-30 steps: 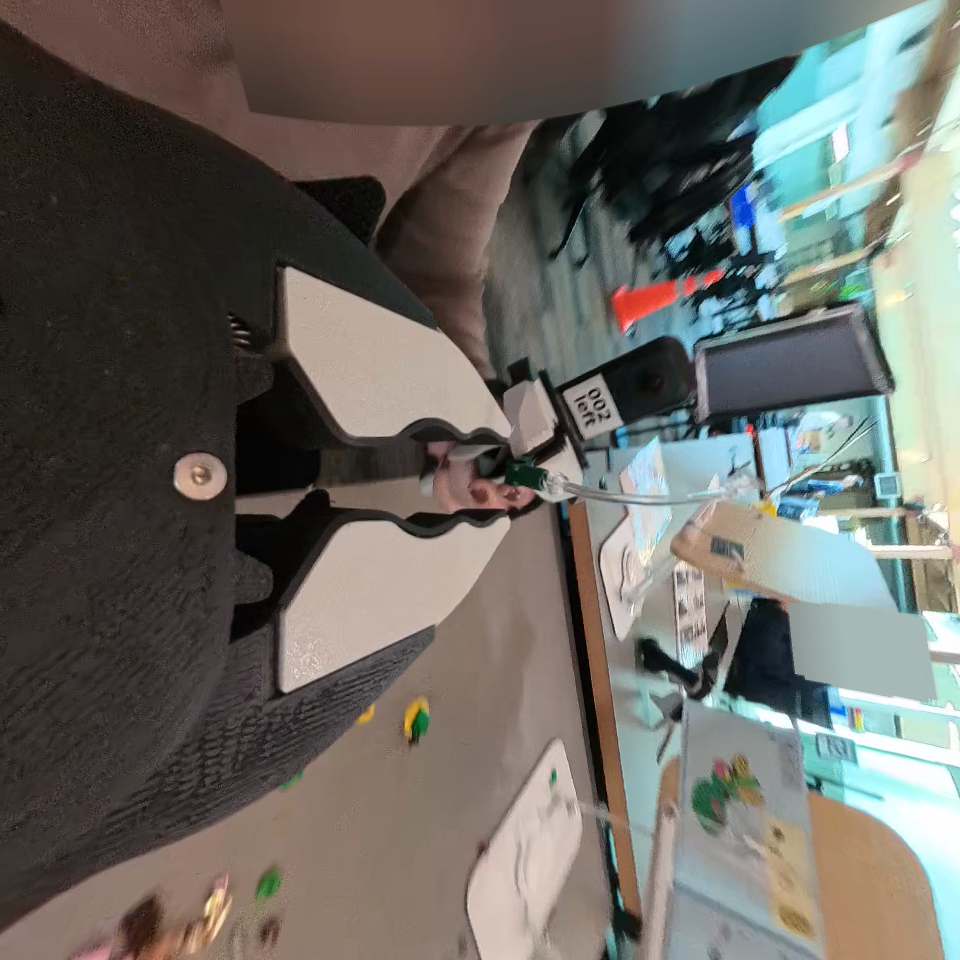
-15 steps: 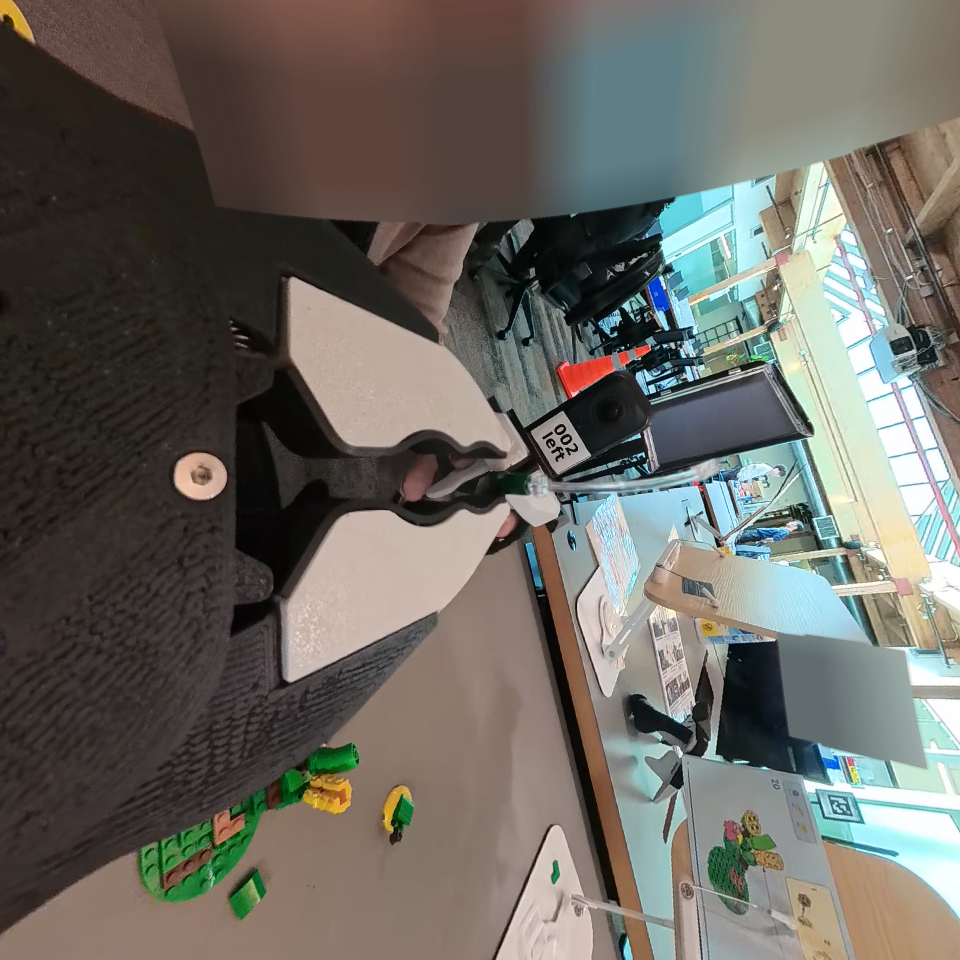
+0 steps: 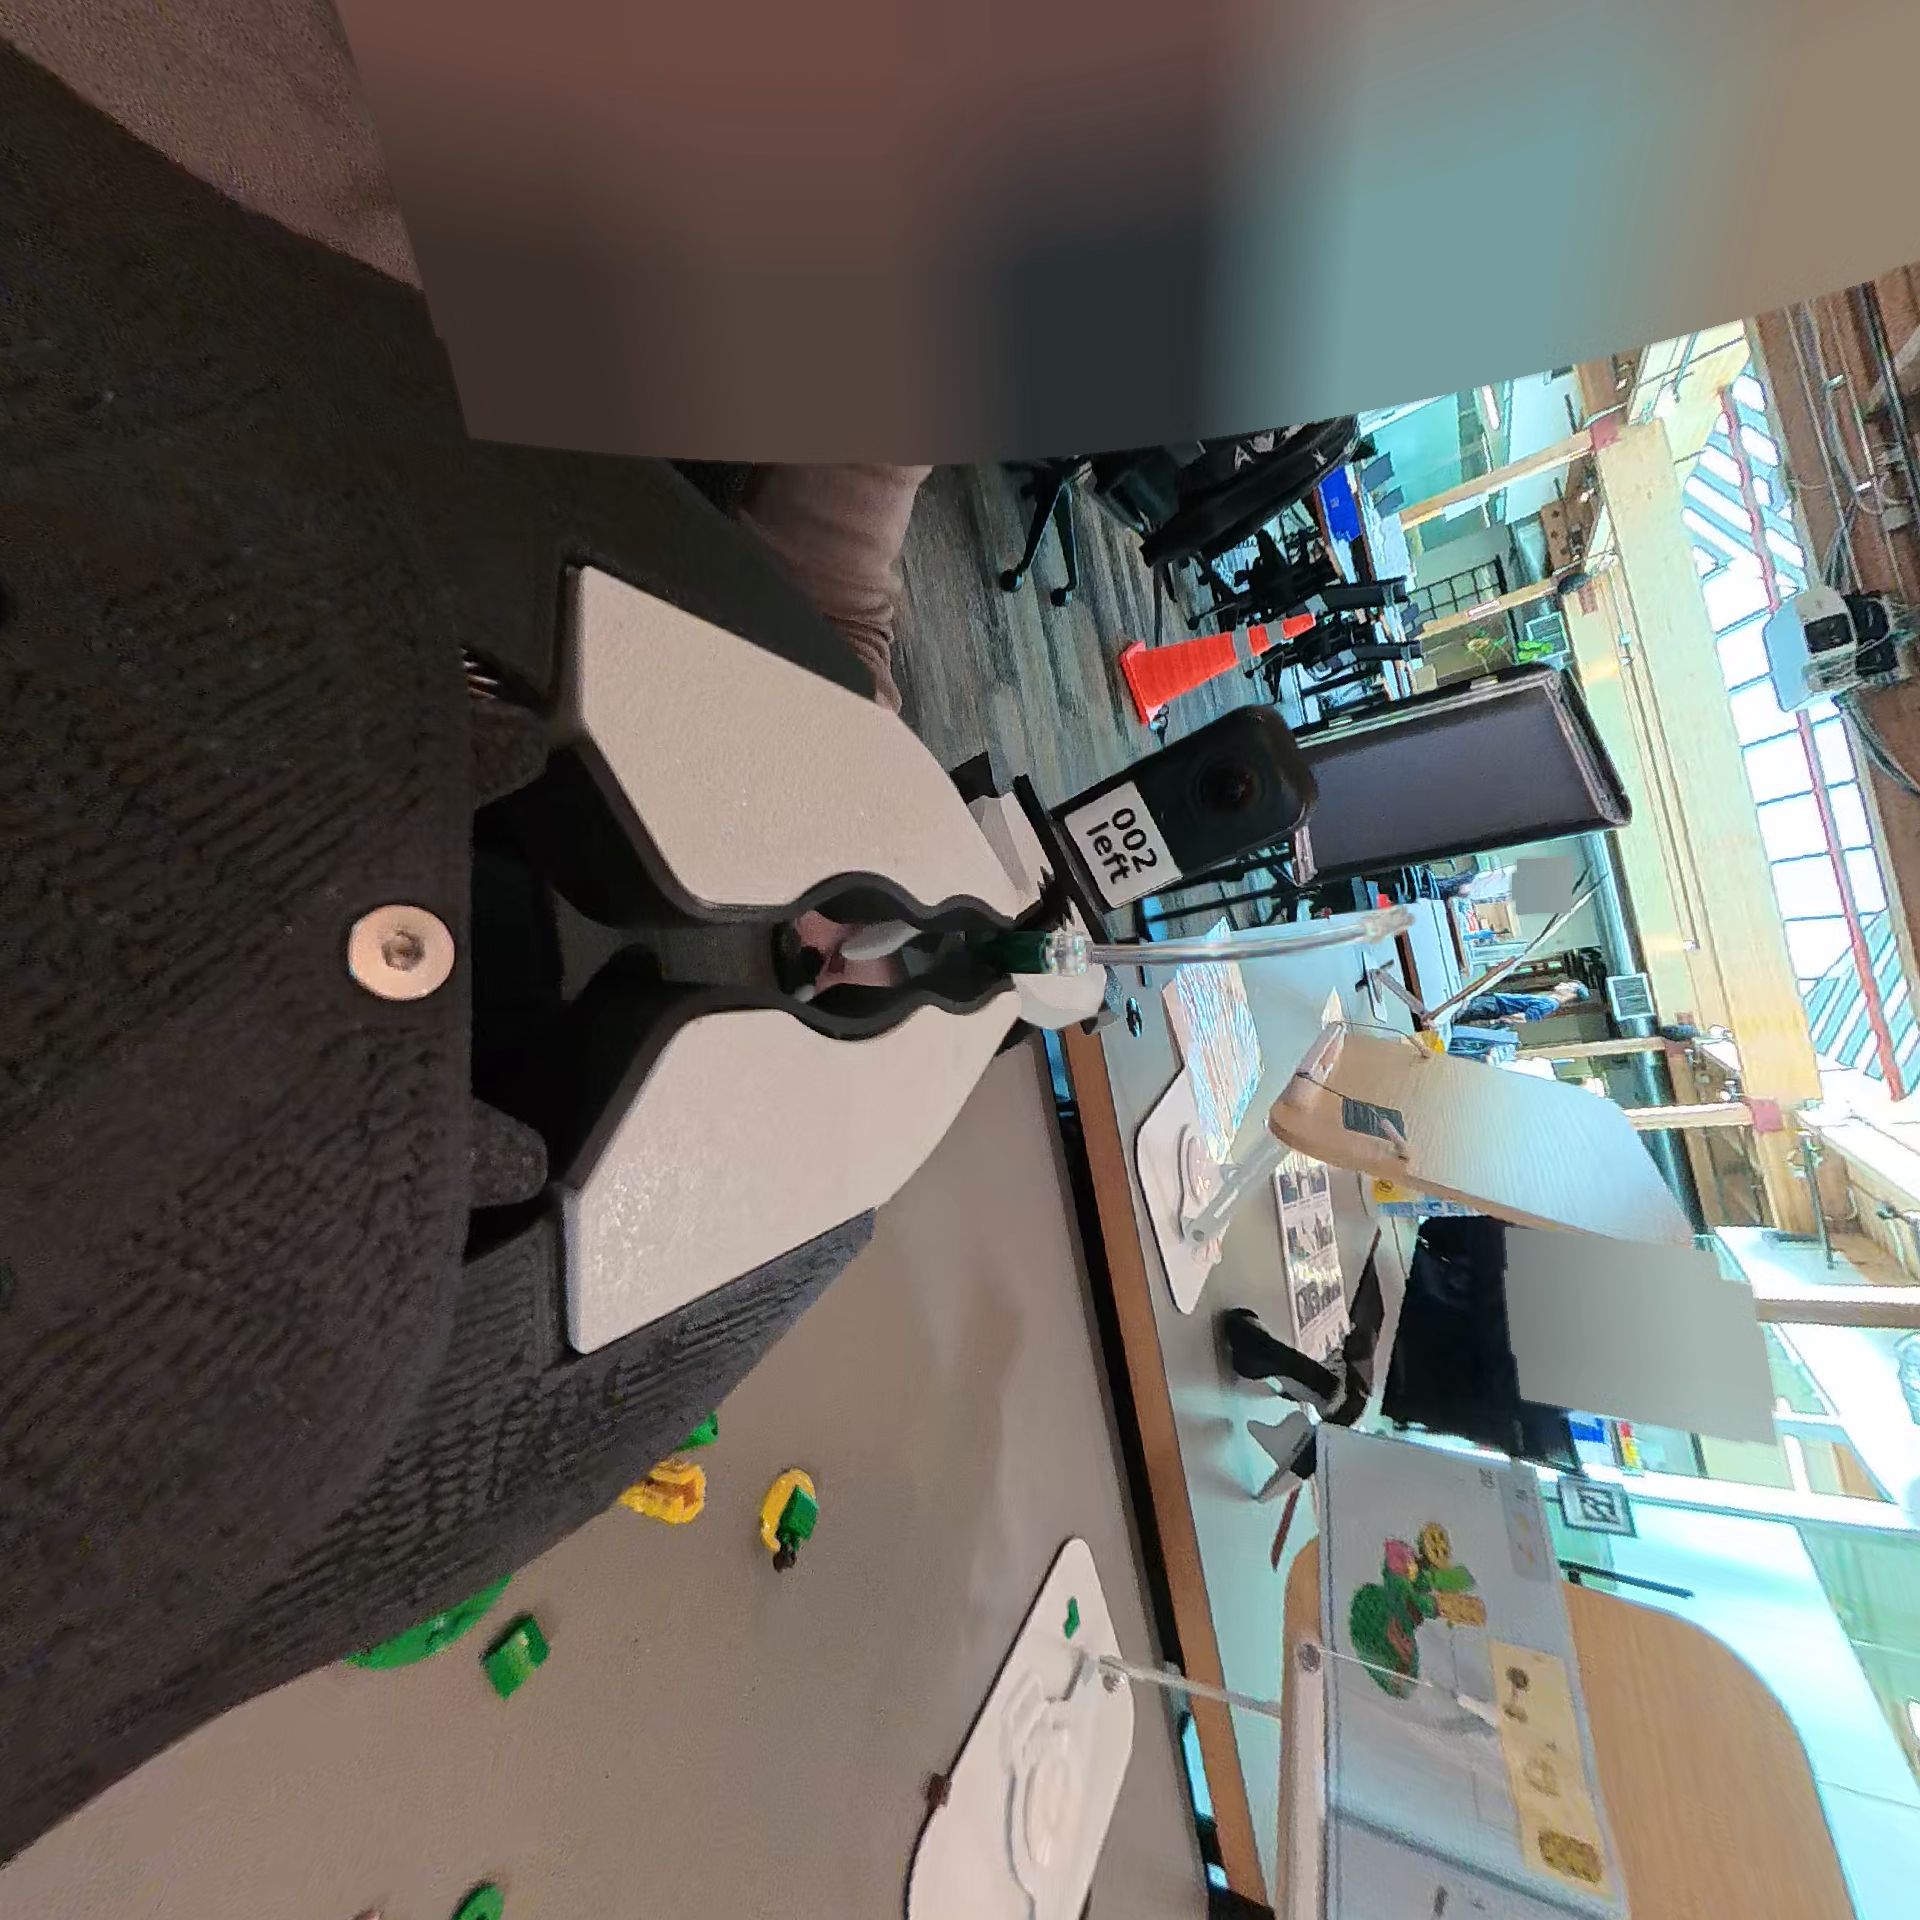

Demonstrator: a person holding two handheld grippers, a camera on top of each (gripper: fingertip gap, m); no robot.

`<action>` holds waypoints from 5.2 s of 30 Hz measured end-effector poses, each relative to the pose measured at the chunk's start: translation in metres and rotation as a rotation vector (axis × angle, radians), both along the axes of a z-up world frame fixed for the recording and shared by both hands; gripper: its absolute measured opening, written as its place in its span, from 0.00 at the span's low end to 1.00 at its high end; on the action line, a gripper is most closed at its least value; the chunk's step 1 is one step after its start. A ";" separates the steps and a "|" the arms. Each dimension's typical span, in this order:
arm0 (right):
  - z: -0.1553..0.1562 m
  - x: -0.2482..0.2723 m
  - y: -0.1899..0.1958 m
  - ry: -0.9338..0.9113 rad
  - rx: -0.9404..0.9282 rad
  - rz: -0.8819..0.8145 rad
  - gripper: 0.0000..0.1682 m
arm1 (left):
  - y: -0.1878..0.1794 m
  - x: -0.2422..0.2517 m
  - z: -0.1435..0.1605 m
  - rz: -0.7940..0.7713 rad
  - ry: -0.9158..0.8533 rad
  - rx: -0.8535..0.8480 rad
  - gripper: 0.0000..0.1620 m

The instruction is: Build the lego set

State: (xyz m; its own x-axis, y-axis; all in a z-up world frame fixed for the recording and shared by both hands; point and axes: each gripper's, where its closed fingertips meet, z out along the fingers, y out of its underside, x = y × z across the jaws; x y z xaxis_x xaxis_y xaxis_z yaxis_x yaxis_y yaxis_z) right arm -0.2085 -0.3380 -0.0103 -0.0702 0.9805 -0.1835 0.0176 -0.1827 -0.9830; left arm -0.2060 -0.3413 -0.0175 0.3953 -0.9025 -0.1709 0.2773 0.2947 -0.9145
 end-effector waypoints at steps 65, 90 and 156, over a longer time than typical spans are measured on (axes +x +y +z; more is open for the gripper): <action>-0.067 0.017 0.158 0.601 -0.256 -0.058 0.03 | 0.127 -0.122 -0.113 0.617 -0.012 -0.112 0.08; -0.084 0.001 0.161 0.491 -0.295 -0.084 0.03 | 0.134 -0.134 -0.113 0.594 -0.090 -0.198 0.00; -0.129 -0.042 0.102 0.099 -0.519 0.285 0.03 | 0.101 -0.046 -0.126 0.363 0.268 -0.118 0.01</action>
State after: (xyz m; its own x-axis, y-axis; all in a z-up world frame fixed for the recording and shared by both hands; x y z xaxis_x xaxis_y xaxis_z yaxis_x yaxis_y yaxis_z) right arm -0.2507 -0.2356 -0.1390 -0.3586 0.7041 -0.6129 0.0498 -0.6412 -0.7658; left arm -0.2520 -0.2407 -0.1431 0.6451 -0.7334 -0.2142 -0.0750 0.2183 -0.9730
